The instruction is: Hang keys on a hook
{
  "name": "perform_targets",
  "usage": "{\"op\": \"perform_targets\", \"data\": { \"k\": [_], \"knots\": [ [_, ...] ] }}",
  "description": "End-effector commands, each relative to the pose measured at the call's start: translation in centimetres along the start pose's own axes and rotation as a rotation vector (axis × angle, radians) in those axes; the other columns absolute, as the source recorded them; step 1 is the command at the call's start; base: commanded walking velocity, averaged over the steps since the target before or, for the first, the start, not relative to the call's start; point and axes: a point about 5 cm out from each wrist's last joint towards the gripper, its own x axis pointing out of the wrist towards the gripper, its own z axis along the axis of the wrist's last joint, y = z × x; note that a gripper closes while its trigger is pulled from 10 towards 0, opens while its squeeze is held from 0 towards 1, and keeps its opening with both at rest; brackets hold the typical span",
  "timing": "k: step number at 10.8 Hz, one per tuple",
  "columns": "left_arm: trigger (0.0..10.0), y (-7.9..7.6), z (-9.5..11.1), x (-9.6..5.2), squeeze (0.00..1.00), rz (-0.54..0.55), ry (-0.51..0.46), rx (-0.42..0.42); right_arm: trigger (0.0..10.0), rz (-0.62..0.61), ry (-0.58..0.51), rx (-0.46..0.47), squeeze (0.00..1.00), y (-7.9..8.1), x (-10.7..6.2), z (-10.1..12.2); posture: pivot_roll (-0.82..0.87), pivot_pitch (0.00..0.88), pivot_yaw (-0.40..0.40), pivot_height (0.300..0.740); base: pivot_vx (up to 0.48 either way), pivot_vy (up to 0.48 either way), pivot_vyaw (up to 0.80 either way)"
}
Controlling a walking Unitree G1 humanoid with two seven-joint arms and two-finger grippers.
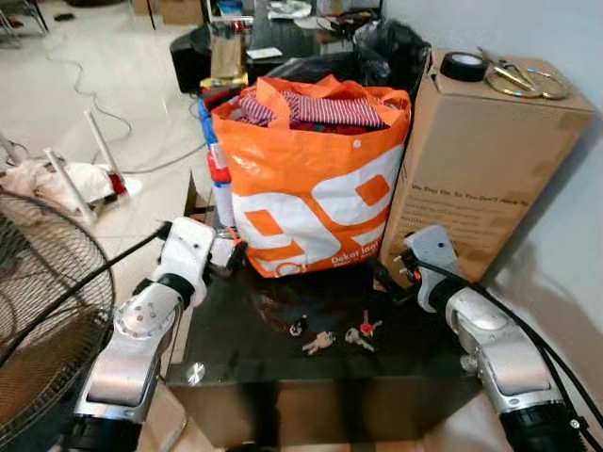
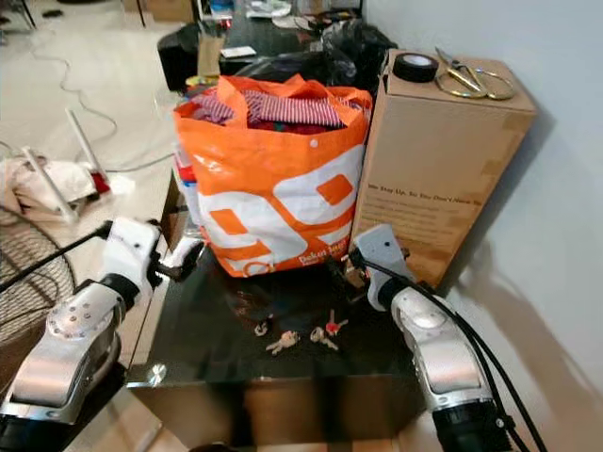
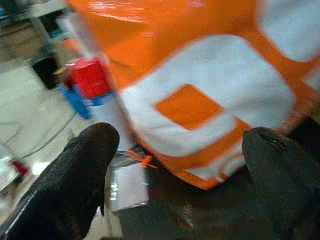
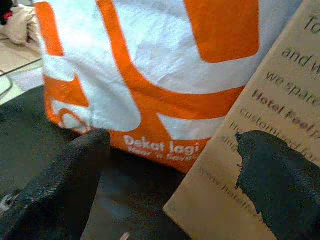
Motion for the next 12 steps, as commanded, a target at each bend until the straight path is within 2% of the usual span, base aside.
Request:
{"op": "perform_targets", "data": {
  "k": [1, 3, 4, 5, 7, 8, 9, 10, 12],
  "knots": [
    [10.0, -0.6, -0.8, -0.2, 0.1, -0.081, 0.039, 0.019, 10.0, 0.045, -0.017, 0.018, 0.0, 0.2, 0.3, 0.6, -0.09, 0.0, 0.022, 0.74, 0.0, 0.0, 0.0],
    [10.0, -1.7, -2.5, -1.1, 0.1, -0.273, 0.136, 0.126, 10.0, 0.148, 0.105, 0.03, 0.0, 1.6, 2.1, -0.2, -0.11, 0.0, 0.035, 0.74, 0.0, 0.0, 0.0],
    [10.0, -2.2, -3.0, -1.3, 0.11, -0.328, 0.163, 0.153, 10.0, 0.16, 0.14, 0.058, 0.04, 2.0, 2.7, -0.7, -0.12, 0.0, 0.036, 0.74, 0.0, 0.0, 0.0],
    [10.0, -3.0, -3.3, -1.5, 0.11, -0.369, 0.158, 0.164, 10.0, 0.127, 0.178, 0.131, 1.0, 2.3, 3.5, -1.8, -0.13, 0.0, 0.037, 0.74, 0.0, 0.0, 0.0],
    [10.0, -4.2, -3.3, -2.0, 0.11, -0.399, 0.134, 0.134, 10.0, 0.185, 0.237, 0.278, 1.0, 4.0, 3.6, -3.7, -0.14, 0.0, 0.027, 0.74, 0.0, 0.0, 0.0],
    [10.0, -4.6, -3.6, -2.5, 0.11, -0.415, 0.14, 0.135, 10.0, 0.181, 0.258, 0.261, 1.0, 4.8, 3.8, -4.4, -0.14, 0.0, 0.013, 0.74, 0.0, 0.0, 0.0],
    [10.0, -4.9, -3.9, -3.4, 0.11, -0.424, 0.155, 0.128, 10.0, 0.167, 0.308, 0.196, 1.0, 5.9, 4.1, -5.4, -0.12, 0.0, 0.0, 0.74, 0.0, 0.0, 0.0],
    [10.0, -4.9, -4.0, -3.8, 0.11, -0.422, 0.158, 0.129, 10.0, 0.165, 0.315, 0.186, 0.0, 6.4, 4.2, -5.7, -0.11, 0.0, -0.012, 0.74, 0.0, 0.0, 0.0],
    [10.0, -5.2, -4.4, -5.2, 0.11, -0.446, 0.181, 0.117, 10.0, 0.148, 0.32, 0.261, 0.0, 7.6, 4.4, -6.6, -0.07, 0.0, -0.036, 0.74, 0.0, 0.0, 0.0]
  ]
}}
